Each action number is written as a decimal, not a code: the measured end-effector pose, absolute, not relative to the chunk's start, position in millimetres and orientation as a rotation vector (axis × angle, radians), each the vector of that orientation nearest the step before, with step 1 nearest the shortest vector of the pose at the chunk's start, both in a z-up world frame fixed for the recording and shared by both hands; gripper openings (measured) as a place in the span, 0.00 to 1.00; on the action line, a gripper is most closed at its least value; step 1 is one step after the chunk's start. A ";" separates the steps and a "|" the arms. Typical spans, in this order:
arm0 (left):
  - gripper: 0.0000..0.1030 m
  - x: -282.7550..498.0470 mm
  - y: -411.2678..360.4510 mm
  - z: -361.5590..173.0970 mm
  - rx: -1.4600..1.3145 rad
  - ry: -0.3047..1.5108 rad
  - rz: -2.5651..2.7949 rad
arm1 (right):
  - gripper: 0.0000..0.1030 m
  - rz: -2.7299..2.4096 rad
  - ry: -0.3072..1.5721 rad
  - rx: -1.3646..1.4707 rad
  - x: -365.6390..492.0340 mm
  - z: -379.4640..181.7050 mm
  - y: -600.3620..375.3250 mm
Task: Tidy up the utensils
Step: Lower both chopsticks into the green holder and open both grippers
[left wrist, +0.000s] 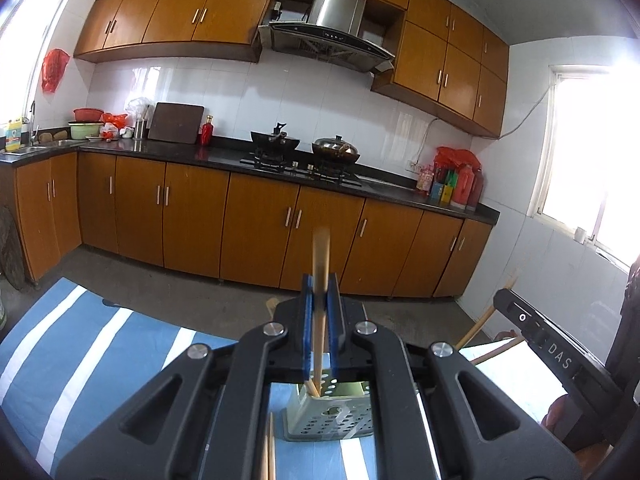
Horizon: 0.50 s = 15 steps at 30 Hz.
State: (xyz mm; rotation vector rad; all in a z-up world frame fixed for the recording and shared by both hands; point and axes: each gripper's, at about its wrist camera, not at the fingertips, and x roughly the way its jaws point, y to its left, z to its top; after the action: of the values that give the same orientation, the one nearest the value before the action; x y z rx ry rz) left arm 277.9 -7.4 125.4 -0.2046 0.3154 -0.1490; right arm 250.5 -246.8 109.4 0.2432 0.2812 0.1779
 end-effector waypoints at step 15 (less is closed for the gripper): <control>0.13 202.6 31.6 134.8 -0.219 0.291 -0.120 | 0.30 0.098 0.248 0.248 175.8 114.0 -301.8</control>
State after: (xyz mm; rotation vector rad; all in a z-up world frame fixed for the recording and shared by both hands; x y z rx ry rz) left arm 202.6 31.6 134.8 -0.2185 0.2907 -0.1204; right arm 175.8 -301.8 114.0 0.2480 0.2482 0.0975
